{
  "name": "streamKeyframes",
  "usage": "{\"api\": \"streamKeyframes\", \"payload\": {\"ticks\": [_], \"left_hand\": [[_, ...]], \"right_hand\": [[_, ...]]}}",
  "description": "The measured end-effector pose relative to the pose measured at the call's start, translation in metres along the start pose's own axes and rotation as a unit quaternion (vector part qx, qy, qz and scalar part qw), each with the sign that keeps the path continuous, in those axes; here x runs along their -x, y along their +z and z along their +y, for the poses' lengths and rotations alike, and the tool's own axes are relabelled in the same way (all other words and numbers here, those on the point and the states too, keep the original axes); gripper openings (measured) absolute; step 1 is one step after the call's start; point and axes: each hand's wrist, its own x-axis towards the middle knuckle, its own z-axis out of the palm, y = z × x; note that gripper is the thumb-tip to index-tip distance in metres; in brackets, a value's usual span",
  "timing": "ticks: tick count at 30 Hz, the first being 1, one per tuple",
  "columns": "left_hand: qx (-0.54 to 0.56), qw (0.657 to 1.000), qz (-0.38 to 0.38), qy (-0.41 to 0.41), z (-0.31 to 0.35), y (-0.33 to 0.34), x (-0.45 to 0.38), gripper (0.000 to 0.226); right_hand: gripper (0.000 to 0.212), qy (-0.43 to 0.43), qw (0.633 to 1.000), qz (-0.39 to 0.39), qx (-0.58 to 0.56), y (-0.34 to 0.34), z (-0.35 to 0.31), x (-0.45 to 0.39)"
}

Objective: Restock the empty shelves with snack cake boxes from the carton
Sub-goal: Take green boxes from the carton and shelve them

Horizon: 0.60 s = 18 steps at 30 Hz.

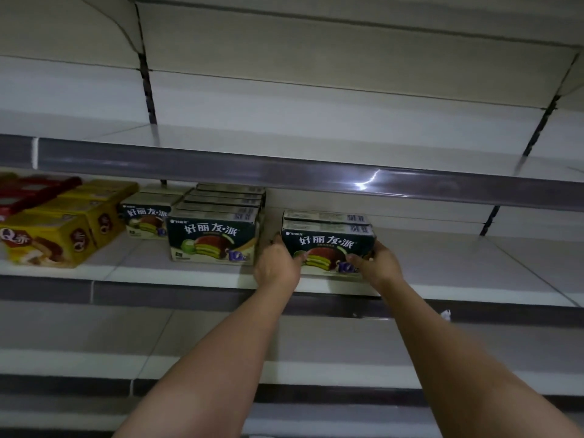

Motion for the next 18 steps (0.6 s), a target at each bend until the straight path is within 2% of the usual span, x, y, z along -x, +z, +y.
{"api": "streamKeyframes", "payload": {"ticks": [4, 11, 18], "left_hand": [[0.056, 0.998, -0.013, -0.018, -0.002, 0.019, -0.03, 0.068], [0.179, 0.984, -0.012, -0.017, 0.002, 0.048, -0.071, 0.071], [0.328, 0.944, -0.009, -0.024, 0.004, 0.063, -0.106, 0.073]], "right_hand": [[0.043, 0.007, 1.0, 0.007, -0.011, 0.018, 0.01, -0.031], [0.047, -0.025, 0.999, 0.027, 0.033, 0.033, 0.02, -0.08], [0.044, -0.046, 0.999, 0.019, 0.003, 0.056, 0.015, -0.116]]}}
